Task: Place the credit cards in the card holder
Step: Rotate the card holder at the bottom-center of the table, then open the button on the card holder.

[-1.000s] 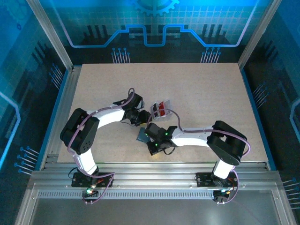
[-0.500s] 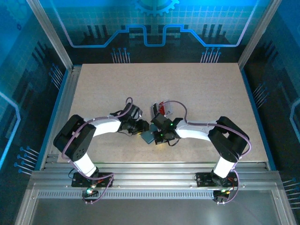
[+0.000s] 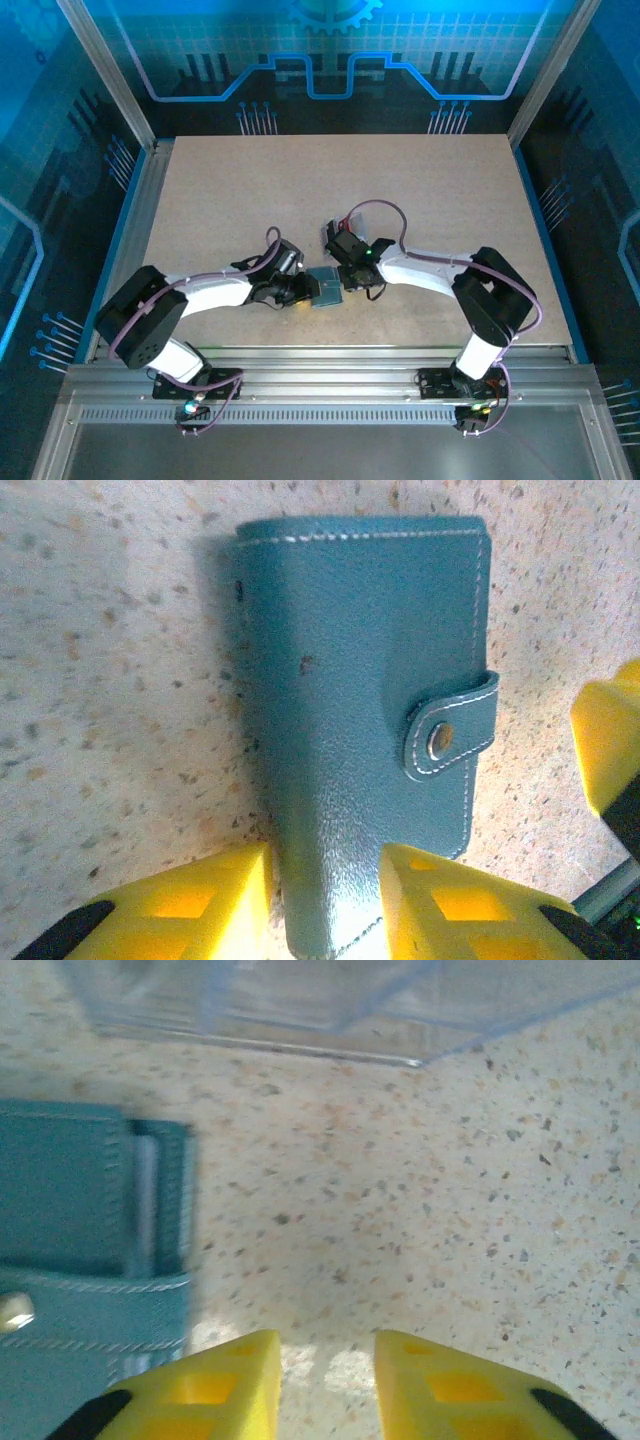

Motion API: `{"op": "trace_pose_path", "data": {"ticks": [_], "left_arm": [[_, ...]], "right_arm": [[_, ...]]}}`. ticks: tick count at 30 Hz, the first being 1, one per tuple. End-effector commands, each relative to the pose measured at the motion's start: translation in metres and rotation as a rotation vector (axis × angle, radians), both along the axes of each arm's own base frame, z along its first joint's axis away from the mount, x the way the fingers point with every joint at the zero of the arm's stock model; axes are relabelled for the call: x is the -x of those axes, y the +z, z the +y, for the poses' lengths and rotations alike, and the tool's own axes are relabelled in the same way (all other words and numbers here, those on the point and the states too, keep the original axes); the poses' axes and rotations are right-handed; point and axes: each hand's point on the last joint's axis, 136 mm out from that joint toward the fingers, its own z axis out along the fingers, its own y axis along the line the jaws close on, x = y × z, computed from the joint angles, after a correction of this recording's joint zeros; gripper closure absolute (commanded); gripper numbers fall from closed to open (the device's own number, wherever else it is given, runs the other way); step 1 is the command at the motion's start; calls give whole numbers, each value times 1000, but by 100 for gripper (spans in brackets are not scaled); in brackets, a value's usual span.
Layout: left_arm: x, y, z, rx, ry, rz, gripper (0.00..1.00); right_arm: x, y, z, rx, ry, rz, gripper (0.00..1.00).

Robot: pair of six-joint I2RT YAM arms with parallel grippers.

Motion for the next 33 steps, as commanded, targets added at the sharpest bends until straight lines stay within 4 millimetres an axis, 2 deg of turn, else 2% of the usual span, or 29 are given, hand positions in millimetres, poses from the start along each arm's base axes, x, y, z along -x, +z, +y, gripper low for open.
{"op": "trace_pose_path", "data": {"ticks": [1, 8, 15, 22, 27, 33], "left_arm": [[-4, 14, 11, -33, 50, -2, 64], [-29, 22, 14, -38, 46, 0, 65], [-56, 10, 18, -66, 40, 38, 73], [-54, -15, 15, -89, -13, 83, 75], [-45, -33, 23, -127, -10, 110, 75], [-37, -44, 28, -143, -8, 131, 76]], "right_arm": [[9, 20, 13, -2, 55, -15, 65], [18, 23, 46, -98, 131, 23, 67], [16, 17, 61, -105, 155, 51, 64], [13, 6, 69, -95, 164, 75, 60], [8, -1, 77, -83, 165, 84, 57], [6, -8, 91, -93, 185, 94, 56]]}}
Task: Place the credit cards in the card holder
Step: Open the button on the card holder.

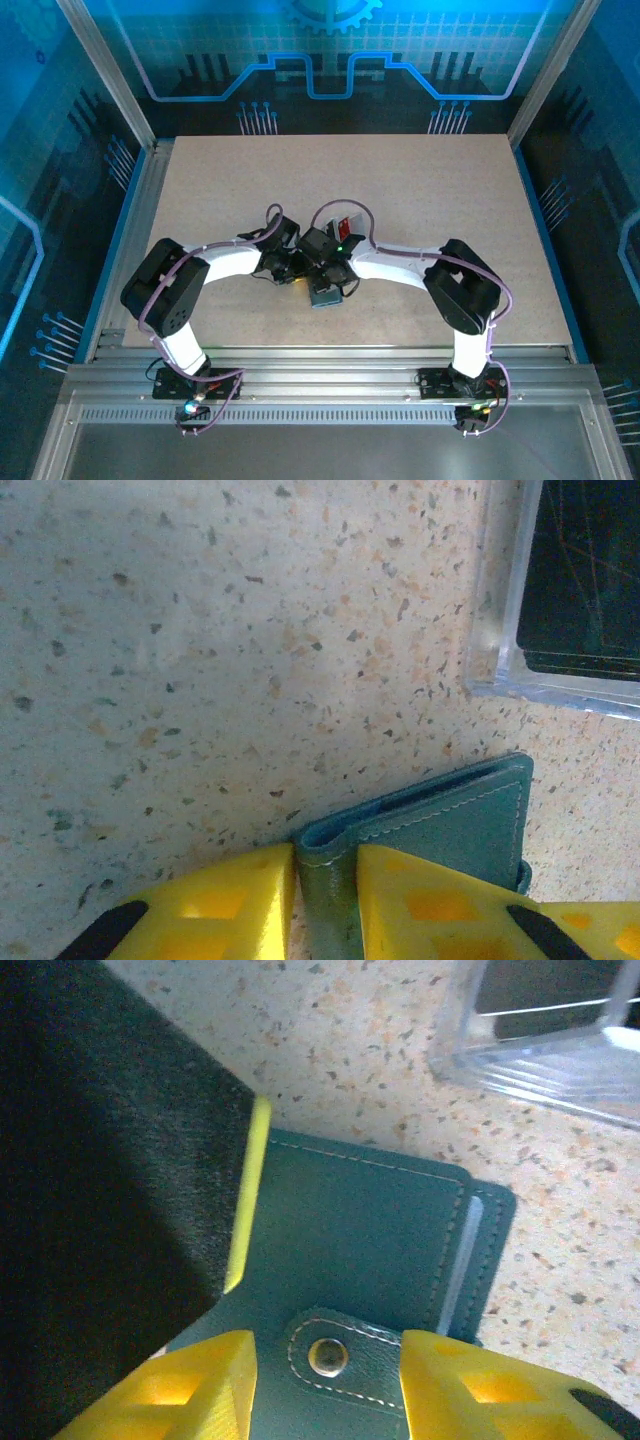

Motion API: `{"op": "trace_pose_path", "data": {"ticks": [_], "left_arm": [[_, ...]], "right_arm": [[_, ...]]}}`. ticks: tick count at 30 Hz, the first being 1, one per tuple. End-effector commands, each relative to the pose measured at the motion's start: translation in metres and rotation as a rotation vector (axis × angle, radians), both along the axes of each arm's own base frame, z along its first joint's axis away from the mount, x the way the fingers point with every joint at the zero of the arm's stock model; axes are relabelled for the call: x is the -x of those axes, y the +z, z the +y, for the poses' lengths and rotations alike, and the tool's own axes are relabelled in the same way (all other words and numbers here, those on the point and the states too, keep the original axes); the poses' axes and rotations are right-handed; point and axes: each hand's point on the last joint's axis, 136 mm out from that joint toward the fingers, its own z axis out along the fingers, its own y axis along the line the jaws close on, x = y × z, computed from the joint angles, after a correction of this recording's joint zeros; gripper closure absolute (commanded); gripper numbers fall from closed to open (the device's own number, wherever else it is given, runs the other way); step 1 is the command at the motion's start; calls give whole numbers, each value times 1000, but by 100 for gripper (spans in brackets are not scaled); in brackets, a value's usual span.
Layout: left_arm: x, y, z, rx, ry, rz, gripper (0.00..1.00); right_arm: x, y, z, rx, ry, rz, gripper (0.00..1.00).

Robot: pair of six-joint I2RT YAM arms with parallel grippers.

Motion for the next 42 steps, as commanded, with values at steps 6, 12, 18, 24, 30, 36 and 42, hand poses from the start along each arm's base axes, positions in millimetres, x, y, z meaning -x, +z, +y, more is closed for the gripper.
{"op": "trace_pose_path", "data": {"ticks": [6, 12, 18, 24, 30, 36, 42], "left_arm": [[26, -31, 13, -55, -20, 85, 76], [26, -32, 12, -54, -22, 85, 76], [26, -35, 13, -61, -26, 90, 76], [33, -50, 16, -83, -33, 120, 77], [41, -64, 26, -132, -21, 142, 80], [44, -70, 36, -187, -13, 153, 82], [45, -73, 31, -164, -26, 163, 82]], "right_arm": [[3, -18, 4, 48, 2, 20, 56], [7, -35, 0, 153, 4, 0, 58], [9, -45, -3, 184, -2, -1, 80], [6, -23, -4, 179, 18, -32, 100], [12, -1, -4, 83, 42, -4, 100], [12, 18, -17, -127, -14, 51, 100], [6, 22, -51, -148, -98, 46, 100]]}}
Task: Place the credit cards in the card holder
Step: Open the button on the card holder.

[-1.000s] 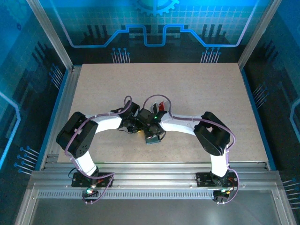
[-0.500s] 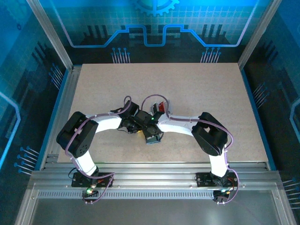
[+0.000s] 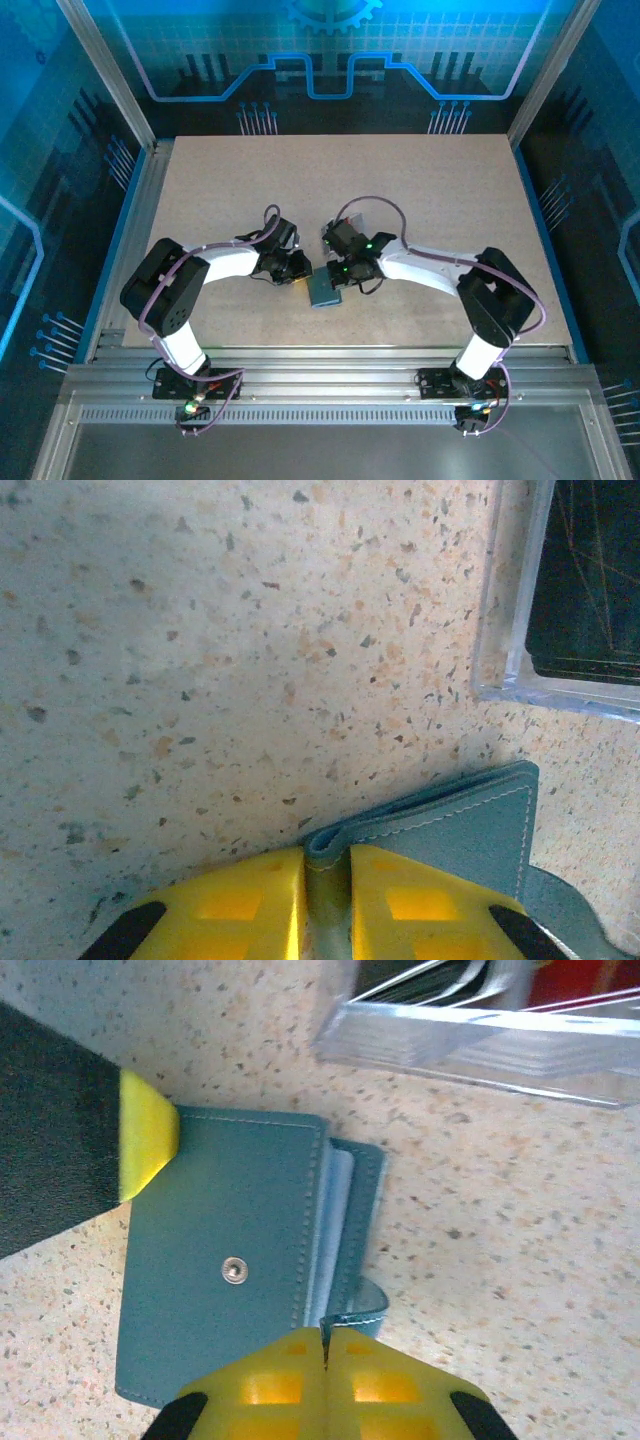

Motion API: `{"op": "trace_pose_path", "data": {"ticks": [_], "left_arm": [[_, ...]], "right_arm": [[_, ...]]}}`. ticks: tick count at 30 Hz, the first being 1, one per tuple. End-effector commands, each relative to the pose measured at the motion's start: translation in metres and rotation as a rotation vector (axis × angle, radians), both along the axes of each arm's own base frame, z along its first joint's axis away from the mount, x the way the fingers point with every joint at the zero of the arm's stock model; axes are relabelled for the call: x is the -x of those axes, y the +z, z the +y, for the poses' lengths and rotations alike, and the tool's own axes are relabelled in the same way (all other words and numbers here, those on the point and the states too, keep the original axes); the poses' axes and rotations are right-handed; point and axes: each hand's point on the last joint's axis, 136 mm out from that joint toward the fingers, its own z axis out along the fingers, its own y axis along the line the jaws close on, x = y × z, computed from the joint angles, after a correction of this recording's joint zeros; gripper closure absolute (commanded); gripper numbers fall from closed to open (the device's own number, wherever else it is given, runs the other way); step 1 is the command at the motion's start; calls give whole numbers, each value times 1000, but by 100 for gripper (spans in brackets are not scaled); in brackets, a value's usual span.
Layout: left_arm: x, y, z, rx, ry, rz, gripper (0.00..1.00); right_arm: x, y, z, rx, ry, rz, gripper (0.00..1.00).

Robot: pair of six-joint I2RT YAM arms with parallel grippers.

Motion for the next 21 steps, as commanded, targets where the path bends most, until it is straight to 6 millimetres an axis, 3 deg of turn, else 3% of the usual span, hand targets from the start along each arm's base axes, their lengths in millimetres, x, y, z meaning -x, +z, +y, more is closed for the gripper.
{"op": "trace_pose_path", "data": {"ticks": [1, 3, 7, 9, 11, 14, 17, 19, 21], "left_arm": [[45, -64, 25, -167, -39, 156, 82], [44, -60, 18, -142, -54, 144, 81], [43, -51, 3, -98, -91, 118, 80], [44, -49, -1, -93, -99, 113, 80], [45, -48, -2, -91, -100, 115, 80], [46, -49, -2, -93, -96, 118, 80], [47, -50, -1, -91, -91, 120, 80], [47, -50, -2, -88, -88, 119, 80], [47, -50, -2, -85, -87, 121, 80]], "right_arm": [[7, -5, -17, -9, -38, 39, 100], [7, -16, -35, 25, -94, 51, 96], [4, -30, -78, 190, -253, -8, 79], [5, -20, -92, 287, -294, -95, 74], [6, -1, -91, 335, -294, -182, 75], [8, 31, -70, 339, -234, -267, 81], [15, 50, -27, 222, -111, -240, 90], [21, 54, 7, 93, -7, -197, 90], [24, 49, 29, 31, 46, -129, 91]]}}
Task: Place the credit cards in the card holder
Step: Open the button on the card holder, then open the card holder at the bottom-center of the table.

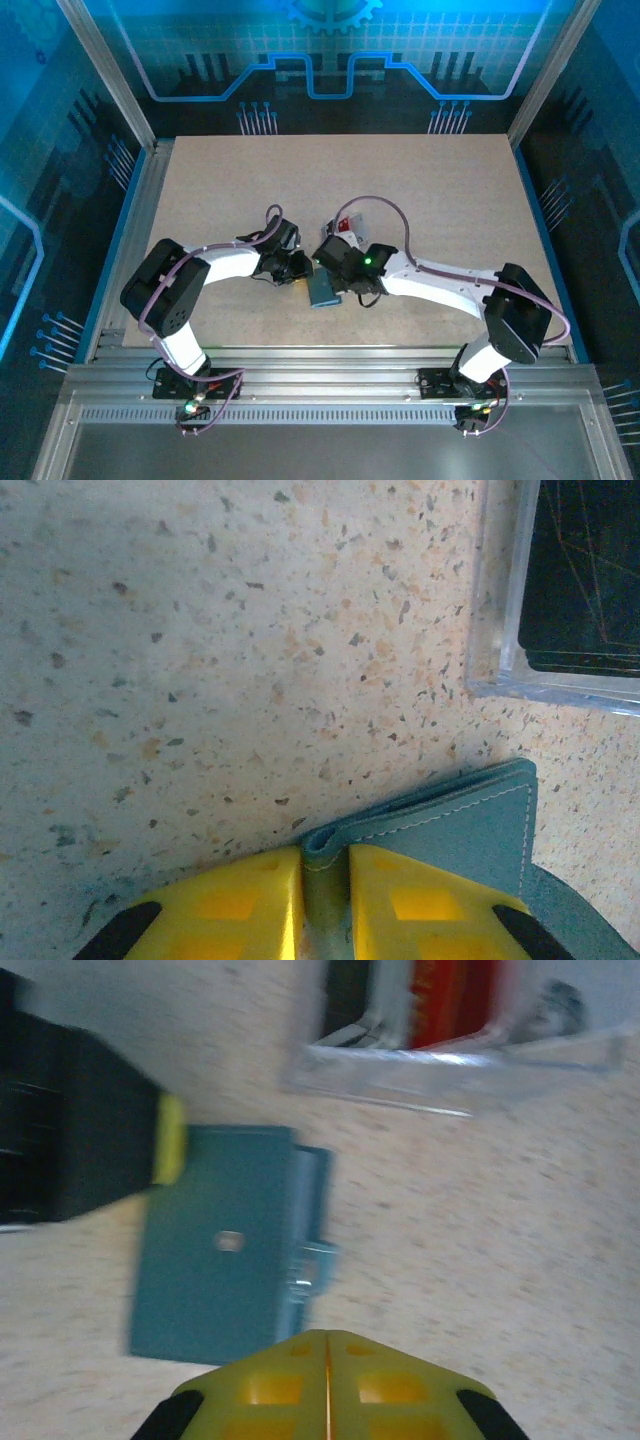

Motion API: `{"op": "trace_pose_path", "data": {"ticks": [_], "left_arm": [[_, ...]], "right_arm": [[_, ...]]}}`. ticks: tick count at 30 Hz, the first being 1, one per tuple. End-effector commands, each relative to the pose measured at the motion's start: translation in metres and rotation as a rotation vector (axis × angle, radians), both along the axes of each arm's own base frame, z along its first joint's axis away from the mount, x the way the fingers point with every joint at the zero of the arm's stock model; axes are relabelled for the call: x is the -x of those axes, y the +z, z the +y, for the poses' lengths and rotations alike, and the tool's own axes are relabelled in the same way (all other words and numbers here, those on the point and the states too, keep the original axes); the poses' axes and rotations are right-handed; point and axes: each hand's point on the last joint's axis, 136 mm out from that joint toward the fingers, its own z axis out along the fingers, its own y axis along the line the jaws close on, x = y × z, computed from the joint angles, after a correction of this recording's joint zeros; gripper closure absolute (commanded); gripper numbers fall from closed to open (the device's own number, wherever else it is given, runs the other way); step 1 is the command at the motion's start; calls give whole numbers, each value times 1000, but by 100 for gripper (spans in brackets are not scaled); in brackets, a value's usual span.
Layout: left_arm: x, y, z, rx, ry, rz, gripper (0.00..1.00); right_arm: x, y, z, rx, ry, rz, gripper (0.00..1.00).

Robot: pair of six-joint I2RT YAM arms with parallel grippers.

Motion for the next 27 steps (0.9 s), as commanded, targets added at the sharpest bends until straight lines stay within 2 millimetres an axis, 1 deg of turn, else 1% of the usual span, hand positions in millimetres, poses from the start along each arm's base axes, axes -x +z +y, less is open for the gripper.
{"op": "trace_pose_path", "data": {"ticks": [1, 4, 6, 9, 11, 13, 14, 16, 17, 22, 27], "left_arm": [[45, -50, 0, -78, -63, 139, 80], [45, -50, -1, -78, -66, 138, 80], [46, -50, 0, -80, -66, 139, 80], [46, -50, 1, -84, -70, 139, 80], [47, -50, 1, -88, -72, 138, 80], [47, -51, 2, -92, -71, 138, 80], [48, -51, 3, -94, -72, 137, 80], [48, -53, 3, -94, -72, 138, 80], [48, -53, 3, -93, -72, 139, 80], [49, -56, 2, -86, -69, 147, 80], [51, -61, 3, -91, -62, 152, 81]], "right_arm": [[8, -7, 36, -81, 122, 109, 92], [2, -29, 49, -110, 129, 183, 91], [-3, -47, 46, -127, 96, 235, 87], [-10, -65, 39, -168, 62, 281, 78], [-11, -75, 29, -143, 41, 296, 76], [-11, -80, 18, -102, 17, 292, 75], [-11, -81, 14, -91, 9, 290, 72], [-9, -84, 10, -92, 6, 295, 69], [-8, -85, 11, -101, 10, 303, 67], [-3, -90, 23, -164, 40, 337, 67], [-3, -83, 33, -220, 65, 339, 68]]}}
